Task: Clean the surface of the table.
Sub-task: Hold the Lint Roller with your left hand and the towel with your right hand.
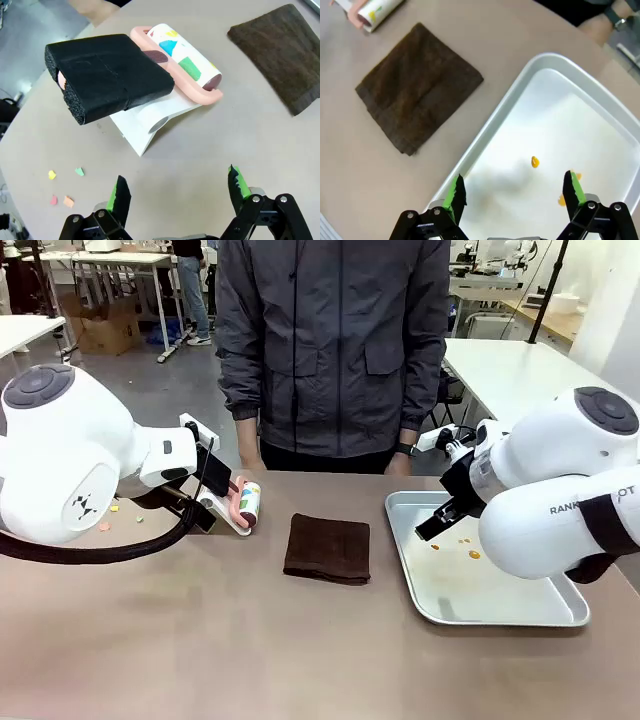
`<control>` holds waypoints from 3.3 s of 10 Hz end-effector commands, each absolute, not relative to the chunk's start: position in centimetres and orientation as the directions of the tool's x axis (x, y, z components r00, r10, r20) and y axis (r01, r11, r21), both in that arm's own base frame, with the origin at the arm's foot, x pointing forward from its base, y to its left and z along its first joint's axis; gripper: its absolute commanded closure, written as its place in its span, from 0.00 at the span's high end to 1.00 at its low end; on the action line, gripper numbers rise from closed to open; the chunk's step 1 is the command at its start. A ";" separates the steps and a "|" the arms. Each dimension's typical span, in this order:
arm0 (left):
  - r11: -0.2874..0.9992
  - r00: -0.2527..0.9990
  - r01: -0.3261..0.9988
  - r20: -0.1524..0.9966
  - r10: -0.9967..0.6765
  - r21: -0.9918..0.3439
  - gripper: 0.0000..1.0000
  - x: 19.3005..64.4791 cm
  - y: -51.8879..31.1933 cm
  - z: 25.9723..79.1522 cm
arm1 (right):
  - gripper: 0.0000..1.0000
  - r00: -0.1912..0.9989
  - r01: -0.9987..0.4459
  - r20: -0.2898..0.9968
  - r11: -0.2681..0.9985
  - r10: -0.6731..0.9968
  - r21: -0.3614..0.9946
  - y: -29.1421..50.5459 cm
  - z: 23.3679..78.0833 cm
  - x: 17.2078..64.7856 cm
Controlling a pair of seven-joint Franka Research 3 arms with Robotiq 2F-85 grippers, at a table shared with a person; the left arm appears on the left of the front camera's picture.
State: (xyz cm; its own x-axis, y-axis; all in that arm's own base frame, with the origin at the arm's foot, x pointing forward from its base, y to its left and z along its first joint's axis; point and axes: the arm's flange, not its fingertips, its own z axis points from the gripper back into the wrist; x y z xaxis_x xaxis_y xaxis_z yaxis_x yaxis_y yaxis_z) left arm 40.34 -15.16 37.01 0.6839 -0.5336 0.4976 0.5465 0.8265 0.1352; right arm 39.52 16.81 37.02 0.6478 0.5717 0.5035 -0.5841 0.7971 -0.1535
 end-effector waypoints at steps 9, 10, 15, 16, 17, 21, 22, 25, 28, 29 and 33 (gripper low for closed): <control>0.826 0.684 0.547 0.498 -0.534 0.135 1.00 40.3 -15.2 37.0 | 1.00 0.648 -0.584 0.504 0.797 0.572 -0.154 16.8 37.0 39.5; 0.826 0.684 0.547 0.498 -0.534 0.135 1.00 40.3 -15.2 37.0 | 1.00 0.648 -0.584 0.504 0.797 0.572 -0.154 16.8 37.0 39.5; 0.826 0.684 0.547 0.498 -0.534 0.135 1.00 40.3 -15.2 37.0 | 1.00 0.648 -0.584 0.504 0.797 0.572 -0.154 16.8 37.0 39.5; 0.826 0.684 0.547 0.498 -0.534 0.135 1.00 40.3 -15.2 37.0 | 1.00 0.648 -0.584 0.504 0.797 0.572 -0.154 16.8 37.0 39.5; 0.826 0.684 0.547 0.498 -0.534 0.135 1.00 40.3 -15.2 37.0 | 1.00 0.648 -0.584 0.504 0.797 0.572 -0.154 16.8 37.0 39.5; 0.914 0.889 0.394 0.292 -0.352 -0.097 1.00 38.6 -15.0 40.2 | 1.00 0.843 -0.471 0.355 0.873 0.405 0.123 15.2 39.9 38.4; 0.930 0.924 0.320 0.275 -0.265 -0.178 1.00 38.2 -14.9 41.5 | 1.00 0.890 -0.406 0.299 0.896 0.344 0.178 14.4 40.8 38.1; 0.815 0.944 0.304 0.272 -0.188 -0.492 1.00 36.2 -11.7 45.1 | 1.00 0.940 -0.336 0.234 0.792 0.248 0.510 9.9 42.7 36.5; 0.651 0.943 0.284 0.328 -0.056 -0.704 1.00 33.7 -1.7 47.4 | 1.00 0.965 -0.219 0.259 0.654 0.036 0.724 1.8 43.9 31.5; 0.618 0.944 0.239 0.329 0.035 -0.749 1.00 32.9 2.4 46.6 | 1.00 0.952 -0.210 0.302 0.605 -0.053 0.768 -1.3 43.9 29.1; 0.440 0.893 0.105 0.279 0.354 -0.892 1.00 29.8 10.9 42.2 | 1.00 0.873 -0.051 0.264 0.461 -0.411 0.886 -11.5 39.9 23.3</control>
State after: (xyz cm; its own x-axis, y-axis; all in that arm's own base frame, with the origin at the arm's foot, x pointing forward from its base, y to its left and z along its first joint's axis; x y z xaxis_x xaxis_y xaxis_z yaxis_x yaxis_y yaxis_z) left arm 31.68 14.68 44.95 0.9113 0.2999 0.2823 0.1074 0.4886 -0.8659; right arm 30.29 -14.67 46.78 0.9020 -0.3473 0.2565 -0.0502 0.5056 0.8613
